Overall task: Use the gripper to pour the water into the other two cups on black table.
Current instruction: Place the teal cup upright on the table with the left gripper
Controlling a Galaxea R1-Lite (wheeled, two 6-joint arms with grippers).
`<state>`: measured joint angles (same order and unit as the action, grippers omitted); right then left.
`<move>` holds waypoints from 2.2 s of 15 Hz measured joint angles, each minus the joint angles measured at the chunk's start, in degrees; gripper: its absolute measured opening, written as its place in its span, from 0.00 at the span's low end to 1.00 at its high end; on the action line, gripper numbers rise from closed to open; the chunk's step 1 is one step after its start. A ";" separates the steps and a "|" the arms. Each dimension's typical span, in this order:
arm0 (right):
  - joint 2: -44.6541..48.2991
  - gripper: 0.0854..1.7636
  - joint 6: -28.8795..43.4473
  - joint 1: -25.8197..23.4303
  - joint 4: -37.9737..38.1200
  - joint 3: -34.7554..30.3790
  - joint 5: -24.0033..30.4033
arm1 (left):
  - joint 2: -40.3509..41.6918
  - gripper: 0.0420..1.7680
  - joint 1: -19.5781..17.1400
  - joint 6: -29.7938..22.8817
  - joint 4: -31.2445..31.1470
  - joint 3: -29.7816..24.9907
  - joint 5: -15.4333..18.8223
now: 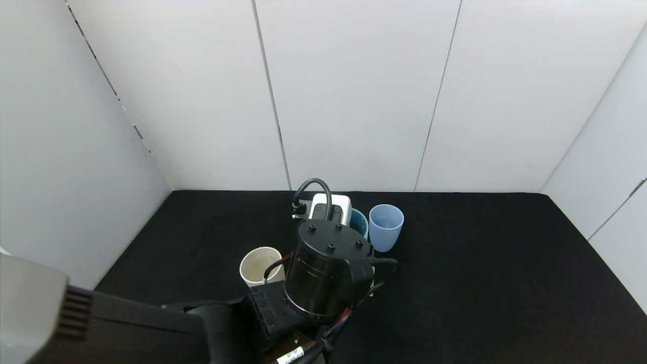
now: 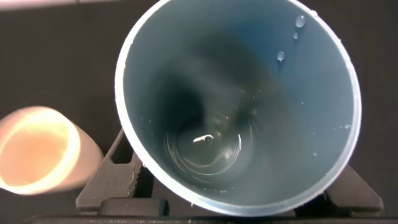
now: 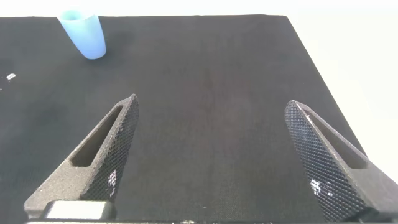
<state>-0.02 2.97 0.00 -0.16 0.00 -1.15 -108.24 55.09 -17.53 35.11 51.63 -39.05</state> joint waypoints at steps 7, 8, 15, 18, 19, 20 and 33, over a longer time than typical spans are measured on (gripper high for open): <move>0.00 0.97 0.02 0.00 0.00 0.00 0.00 | -9.02 0.65 0.61 0.56 12.65 -4.72 0.13; 0.00 0.97 0.00 0.00 0.00 0.00 0.00 | -10.50 0.65 0.45 1.11 15.02 -5.35 0.16; 0.00 0.97 0.02 -0.02 0.00 0.00 0.00 | -17.42 0.65 -0.18 1.99 22.05 -6.01 0.16; 0.00 0.97 0.00 0.00 0.00 0.00 0.02 | -19.24 0.65 -0.73 3.04 23.80 -5.63 0.18; 0.00 0.97 0.00 0.00 0.00 0.00 0.00 | -19.80 0.65 -0.90 3.15 23.89 -5.49 0.18; 0.00 0.97 0.00 0.00 0.00 0.00 0.00 | -20.42 0.65 -1.07 3.10 24.02 -5.30 0.21; 0.00 0.97 0.00 0.00 0.00 0.00 0.02 | -24.70 0.65 -2.17 4.25 28.87 -5.29 0.44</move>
<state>-0.02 2.97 0.00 -0.16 0.00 -1.12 -132.94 52.92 -13.28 63.98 46.34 -38.61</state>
